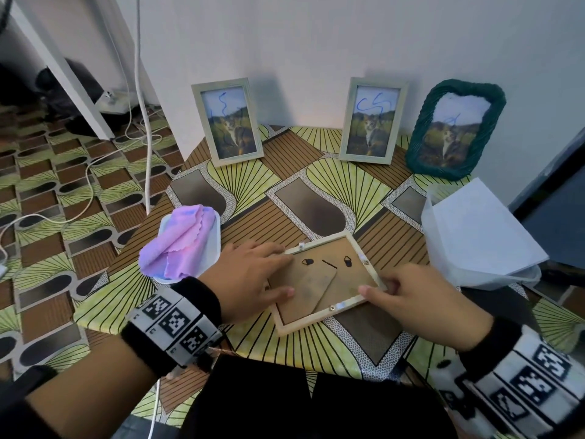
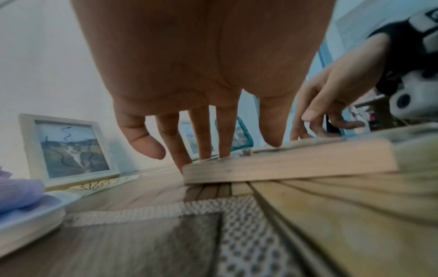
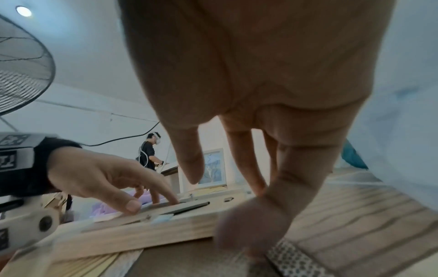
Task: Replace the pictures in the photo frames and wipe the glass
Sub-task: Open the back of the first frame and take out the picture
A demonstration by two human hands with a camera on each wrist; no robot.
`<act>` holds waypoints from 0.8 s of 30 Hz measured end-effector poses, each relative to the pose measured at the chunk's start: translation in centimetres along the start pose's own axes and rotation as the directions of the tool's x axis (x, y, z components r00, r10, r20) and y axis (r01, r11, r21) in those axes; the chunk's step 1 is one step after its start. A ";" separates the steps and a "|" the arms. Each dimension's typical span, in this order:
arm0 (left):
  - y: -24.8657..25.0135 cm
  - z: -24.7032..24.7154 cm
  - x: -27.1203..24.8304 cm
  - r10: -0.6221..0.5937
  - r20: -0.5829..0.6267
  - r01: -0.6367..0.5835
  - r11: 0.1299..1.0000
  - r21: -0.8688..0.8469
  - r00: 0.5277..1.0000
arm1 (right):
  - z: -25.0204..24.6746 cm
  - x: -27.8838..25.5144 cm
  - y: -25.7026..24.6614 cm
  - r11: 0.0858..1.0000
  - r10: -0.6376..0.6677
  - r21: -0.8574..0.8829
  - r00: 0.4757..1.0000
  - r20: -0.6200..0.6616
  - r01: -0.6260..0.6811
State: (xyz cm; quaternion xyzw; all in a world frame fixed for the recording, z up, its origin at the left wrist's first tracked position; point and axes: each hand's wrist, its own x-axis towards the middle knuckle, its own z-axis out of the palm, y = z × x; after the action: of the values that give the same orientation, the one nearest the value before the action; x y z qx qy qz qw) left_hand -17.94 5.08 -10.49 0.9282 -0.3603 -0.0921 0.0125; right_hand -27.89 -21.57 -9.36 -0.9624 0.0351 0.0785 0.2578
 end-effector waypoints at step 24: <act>1.3 -0.4 -1.5 -0.118 -0.045 0.089 0.905 -0.415 0.992 | -0.3 4.7 -1.4 0.989 -0.145 -0.005 0.985 0.098 0.147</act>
State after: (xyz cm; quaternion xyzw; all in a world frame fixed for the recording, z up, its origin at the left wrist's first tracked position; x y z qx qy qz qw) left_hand -19.82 5.07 -9.76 0.9250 -0.2825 -0.1346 0.2154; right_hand -23.03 -20.64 -9.21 -0.9589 -0.0485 0.1062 0.2587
